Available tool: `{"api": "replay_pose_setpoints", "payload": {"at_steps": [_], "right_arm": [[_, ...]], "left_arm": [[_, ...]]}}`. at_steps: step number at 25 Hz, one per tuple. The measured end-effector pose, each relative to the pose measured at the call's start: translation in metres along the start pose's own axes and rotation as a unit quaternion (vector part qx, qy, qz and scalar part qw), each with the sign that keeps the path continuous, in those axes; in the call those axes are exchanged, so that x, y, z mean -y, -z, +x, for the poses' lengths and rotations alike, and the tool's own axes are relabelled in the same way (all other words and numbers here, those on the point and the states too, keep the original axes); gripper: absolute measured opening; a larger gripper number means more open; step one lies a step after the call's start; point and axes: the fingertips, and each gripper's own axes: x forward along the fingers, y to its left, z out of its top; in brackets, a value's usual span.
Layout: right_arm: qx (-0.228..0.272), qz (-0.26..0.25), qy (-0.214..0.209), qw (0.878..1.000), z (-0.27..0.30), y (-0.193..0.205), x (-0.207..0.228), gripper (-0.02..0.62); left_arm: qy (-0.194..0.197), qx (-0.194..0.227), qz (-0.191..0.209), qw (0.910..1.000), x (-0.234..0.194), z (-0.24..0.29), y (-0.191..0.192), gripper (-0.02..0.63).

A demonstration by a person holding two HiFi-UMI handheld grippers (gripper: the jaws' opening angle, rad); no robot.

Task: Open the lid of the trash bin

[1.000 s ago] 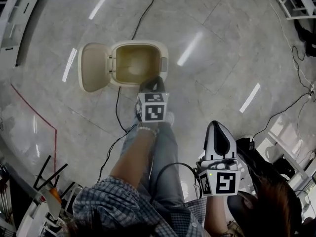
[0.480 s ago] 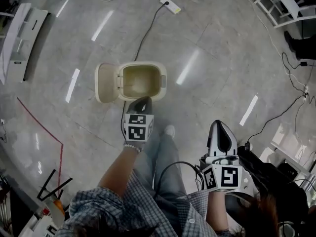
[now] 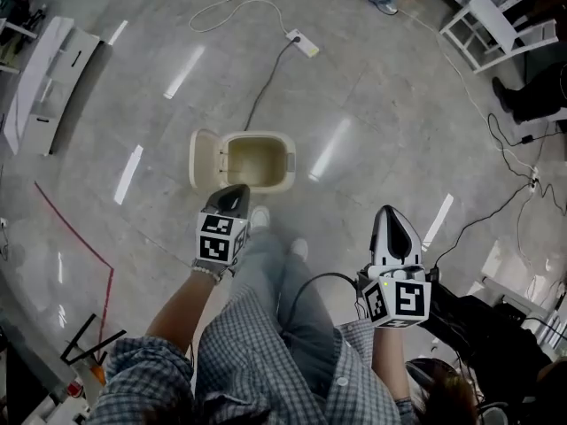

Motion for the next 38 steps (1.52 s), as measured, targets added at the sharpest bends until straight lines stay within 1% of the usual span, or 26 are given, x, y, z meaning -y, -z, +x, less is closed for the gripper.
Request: {"api": "replay_pose_setpoints", "payload": {"at_steps": [4,7,11,14,16,18,23,26,29,33,38], "right_arm": [[0.018,-0.010,-0.005,1.000,-0.007,-0.025,0.000,0.018],[0.026,-0.016,-0.005,1.000,-0.013,-0.038,0.000,0.018],[0.038,-0.011,-0.005,0.999,-0.016,-0.054,-0.001,0.018],[0.050,-0.010,-0.007,0.999,-0.016,-0.070,0.000,0.018],[0.058,-0.014,-0.011,0.998,-0.017,-0.079,-0.002,0.018],[0.064,-0.021,-0.015,0.998,-0.020,-0.087,-0.005,0.018],[0.078,-0.015,-0.028,0.996,-0.019,-0.101,-0.011,0.018],[0.078,-0.025,-0.039,0.996,-0.019,-0.103,-0.015,0.018],[0.079,-0.043,-0.050,0.995,-0.019,-0.104,-0.021,0.018],[0.080,-0.082,-0.062,0.991,-0.021,-0.106,-0.032,0.018],[0.080,-0.081,-0.064,0.991,-0.029,-0.105,-0.027,0.018]], "left_arm": [[-0.010,0.026,-0.004,0.9996,-0.019,-0.039,-0.020,0.000],[-0.017,0.054,0.003,0.9984,-0.027,-0.071,-0.036,0.000],[-0.037,0.108,-0.003,0.9935,-0.038,-0.116,-0.064,0.000],[-0.044,0.134,0.012,0.9900,-0.036,-0.140,-0.082,0.000],[-0.047,0.150,0.023,0.9873,-0.033,-0.157,-0.091,0.000],[-0.048,0.169,0.026,0.9841,-0.029,-0.174,-0.098,0.000],[-0.061,0.220,0.007,0.9735,-0.026,-0.213,-0.116,0.000],[-0.066,0.247,-0.007,0.9668,-0.021,-0.228,-0.122,0.000],[-0.067,0.259,-0.010,0.9636,-0.013,-0.235,-0.123,0.000],[-0.063,0.258,-0.003,0.9640,-0.002,-0.241,-0.120,0.000],[-0.060,0.258,0.003,0.9643,0.011,-0.244,-0.113,0.000]]}}
